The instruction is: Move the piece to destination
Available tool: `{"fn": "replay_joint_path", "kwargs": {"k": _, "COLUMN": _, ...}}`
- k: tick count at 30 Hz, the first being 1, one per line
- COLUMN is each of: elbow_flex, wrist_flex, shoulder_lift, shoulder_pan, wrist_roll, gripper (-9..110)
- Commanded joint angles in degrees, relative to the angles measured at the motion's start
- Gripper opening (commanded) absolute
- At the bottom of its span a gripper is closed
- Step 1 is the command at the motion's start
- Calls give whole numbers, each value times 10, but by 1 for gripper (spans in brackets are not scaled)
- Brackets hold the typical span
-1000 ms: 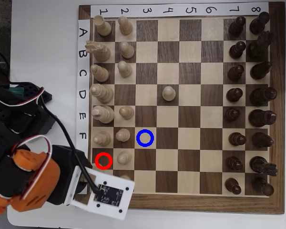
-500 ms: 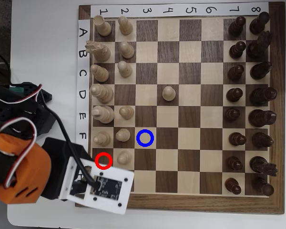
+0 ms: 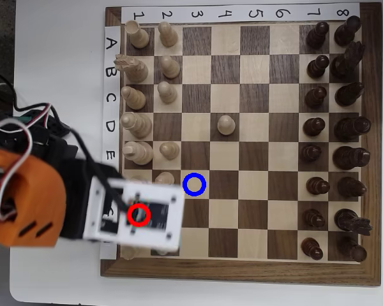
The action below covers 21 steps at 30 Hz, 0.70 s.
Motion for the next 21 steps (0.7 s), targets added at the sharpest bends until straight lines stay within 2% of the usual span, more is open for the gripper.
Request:
{"fn": "replay_joint_path", "kwargs": {"k": 1, "elbow_flex": -26, "wrist_flex": -25, "shoulder_lift": -4, "shoulder_pan": -24, "wrist_roll": 8, "gripper": 0}}
{"fn": "replay_joint_path", "kwargs": {"k": 21, "elbow_flex": -21, "wrist_flex": -70, "shoulder_lift": -130, "shoulder_pan": -76, "wrist_roll": 37, "gripper": 0}}
